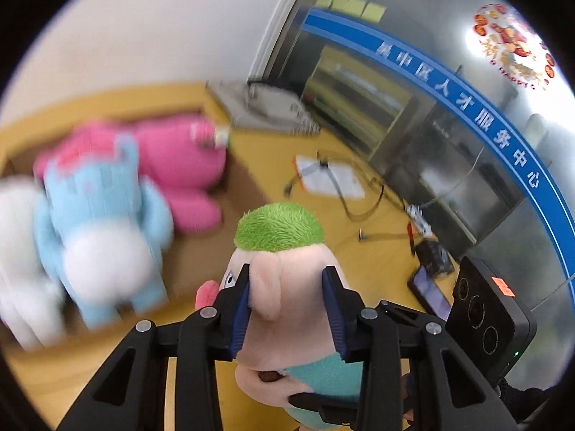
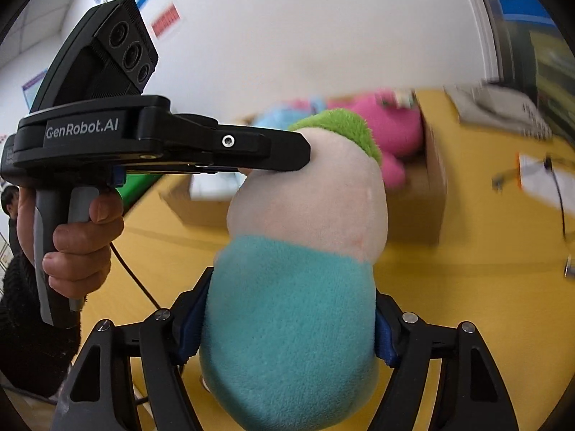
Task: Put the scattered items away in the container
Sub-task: 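Lift the pig with both grippers and carry it over the box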
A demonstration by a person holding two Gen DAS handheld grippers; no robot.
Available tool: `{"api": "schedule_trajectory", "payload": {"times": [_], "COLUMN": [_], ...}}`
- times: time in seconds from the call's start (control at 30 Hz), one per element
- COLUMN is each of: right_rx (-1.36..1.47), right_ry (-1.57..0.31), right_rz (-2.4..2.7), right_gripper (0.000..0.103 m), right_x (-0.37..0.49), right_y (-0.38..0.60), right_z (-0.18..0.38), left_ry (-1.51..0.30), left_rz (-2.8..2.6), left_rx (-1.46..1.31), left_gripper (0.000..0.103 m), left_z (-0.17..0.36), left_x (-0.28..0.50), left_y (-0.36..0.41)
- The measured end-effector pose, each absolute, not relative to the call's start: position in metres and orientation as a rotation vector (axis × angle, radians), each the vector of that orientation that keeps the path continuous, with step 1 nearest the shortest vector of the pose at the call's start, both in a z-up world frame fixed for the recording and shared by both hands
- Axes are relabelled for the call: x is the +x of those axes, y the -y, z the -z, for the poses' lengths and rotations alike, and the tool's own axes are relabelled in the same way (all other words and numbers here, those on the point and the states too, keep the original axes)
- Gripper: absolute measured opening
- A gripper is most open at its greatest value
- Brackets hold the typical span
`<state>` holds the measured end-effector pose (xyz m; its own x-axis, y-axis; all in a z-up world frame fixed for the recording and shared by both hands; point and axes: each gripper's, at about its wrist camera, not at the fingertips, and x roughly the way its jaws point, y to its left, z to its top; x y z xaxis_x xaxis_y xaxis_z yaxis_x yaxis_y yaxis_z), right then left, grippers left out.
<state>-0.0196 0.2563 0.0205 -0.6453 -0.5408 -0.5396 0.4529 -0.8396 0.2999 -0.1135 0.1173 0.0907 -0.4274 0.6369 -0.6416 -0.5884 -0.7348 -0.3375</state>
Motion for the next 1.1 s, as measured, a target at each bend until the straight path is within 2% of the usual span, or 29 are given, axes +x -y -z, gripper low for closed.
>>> {"api": "schedule_trajectory", "payload": {"times": [0.13, 0.23, 0.4, 0.5, 0.57, 0.7, 0.8, 0.87, 0.9, 0.93, 0.97, 1.0, 1.1], "right_rx": [0.705, 0.634, 0.760, 0.960, 1.069, 1.175, 1.146, 1.103, 1.105, 1.118, 1.146, 1.201, 1.204], "right_ry": [0.158, 0.183, 0.315, 0.361, 0.328, 0.227, 0.077, 0.114, 0.137, 0.107, 0.038, -0.014, 0.102], "right_rz": [2.470, 2.466, 2.409, 2.365, 2.355, 2.385, 2.520, 2.517, 2.500, 2.493, 2.493, 2.490, 2.498], "right_gripper": [0.079, 0.079, 0.080, 0.082, 0.084, 0.089, 0.091, 0.090, 0.086, 0.068, 0.042, 0.038, 0.038], "right_x": [-0.062, -0.115, -0.197, -0.219, -0.221, -0.213, -0.195, -0.189, -0.189, -0.191, -0.192, -0.196, -0.200], "right_y": [-0.257, -0.262, -0.270, -0.274, -0.276, -0.278, -0.286, -0.296, -0.297, -0.294, -0.287, -0.280, -0.290], "right_z": [-0.067, -0.081, -0.039, 0.004, 0.023, 0.012, -0.017, -0.032, -0.034, -0.031, -0.023, -0.007, 0.010], "left_ry": [-0.017, -0.026, -0.043, -0.044, -0.061, -0.098, -0.136, -0.122, -0.108, -0.098, -0.097, -0.107, -0.162], "left_rz": [-2.264, -2.310, -2.293, -2.203, -2.172, -2.152, -2.143, -2.149, -2.146, -2.143, -2.139, -2.136, -2.163], "left_rx": [-0.877, -0.881, -1.102, -1.238, -1.231, -1.242, -1.233, -1.226, -1.225, -1.222, -1.217, -1.217, -1.200], "left_gripper": [0.036, 0.036, 0.037, 0.037, 0.040, 0.040, 0.041, 0.041, 0.041, 0.041, 0.041, 0.041, 0.042], "left_z": [-0.136, -0.141, -0.081, -0.030, -0.019, -0.010, -0.002, 0.000, 0.001, 0.004, 0.007, 0.010, 0.017], "left_x": [-0.157, -0.209, -0.293, -0.314, -0.312, -0.309, -0.308, -0.309, -0.311, -0.312, -0.313, -0.313, -0.309], "left_y": [-0.122, -0.127, -0.151, -0.166, -0.173, -0.184, -0.193, -0.195, -0.196, -0.197, -0.197, -0.199, -0.204]}}
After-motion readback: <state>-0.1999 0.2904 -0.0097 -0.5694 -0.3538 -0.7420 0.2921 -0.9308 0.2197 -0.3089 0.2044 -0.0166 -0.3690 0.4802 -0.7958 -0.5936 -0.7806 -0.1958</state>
